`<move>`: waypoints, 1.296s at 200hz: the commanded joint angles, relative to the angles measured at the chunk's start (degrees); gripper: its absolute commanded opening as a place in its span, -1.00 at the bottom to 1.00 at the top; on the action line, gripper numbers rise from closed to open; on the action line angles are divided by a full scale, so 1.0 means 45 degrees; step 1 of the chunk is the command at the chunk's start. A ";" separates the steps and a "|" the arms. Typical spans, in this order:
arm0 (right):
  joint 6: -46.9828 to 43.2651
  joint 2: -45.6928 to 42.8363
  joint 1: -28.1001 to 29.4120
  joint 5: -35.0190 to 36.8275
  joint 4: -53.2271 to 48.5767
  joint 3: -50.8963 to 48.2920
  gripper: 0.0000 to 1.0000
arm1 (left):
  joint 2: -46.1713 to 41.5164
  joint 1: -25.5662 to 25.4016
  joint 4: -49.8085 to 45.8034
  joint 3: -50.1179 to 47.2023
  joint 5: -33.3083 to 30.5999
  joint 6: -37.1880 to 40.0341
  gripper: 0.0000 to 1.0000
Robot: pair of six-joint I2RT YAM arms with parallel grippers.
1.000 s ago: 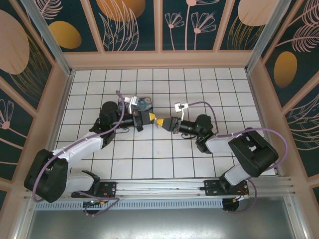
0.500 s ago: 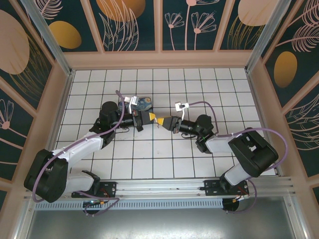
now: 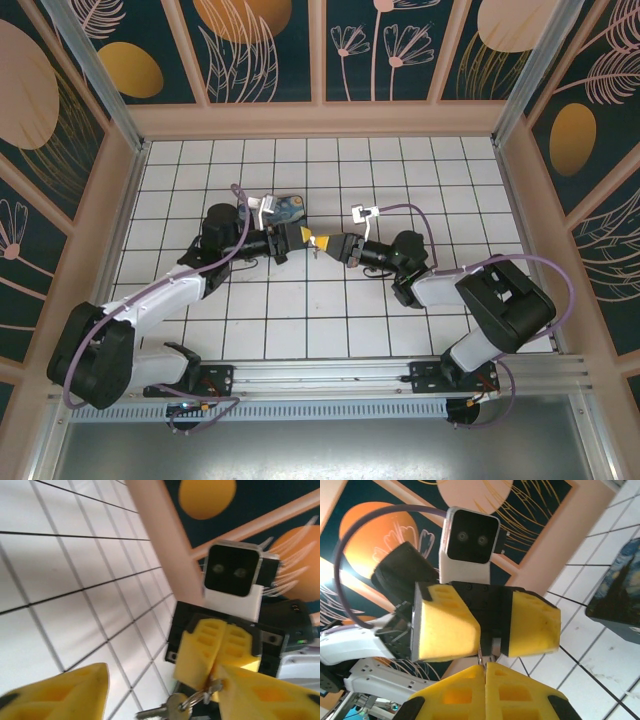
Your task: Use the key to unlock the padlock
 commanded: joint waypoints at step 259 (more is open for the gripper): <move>-0.4041 -0.1989 -0.1019 0.1674 -0.9277 0.1170 -1.00 | 0.5427 -0.3164 -0.5936 0.1926 -1.3807 -0.2547 0.52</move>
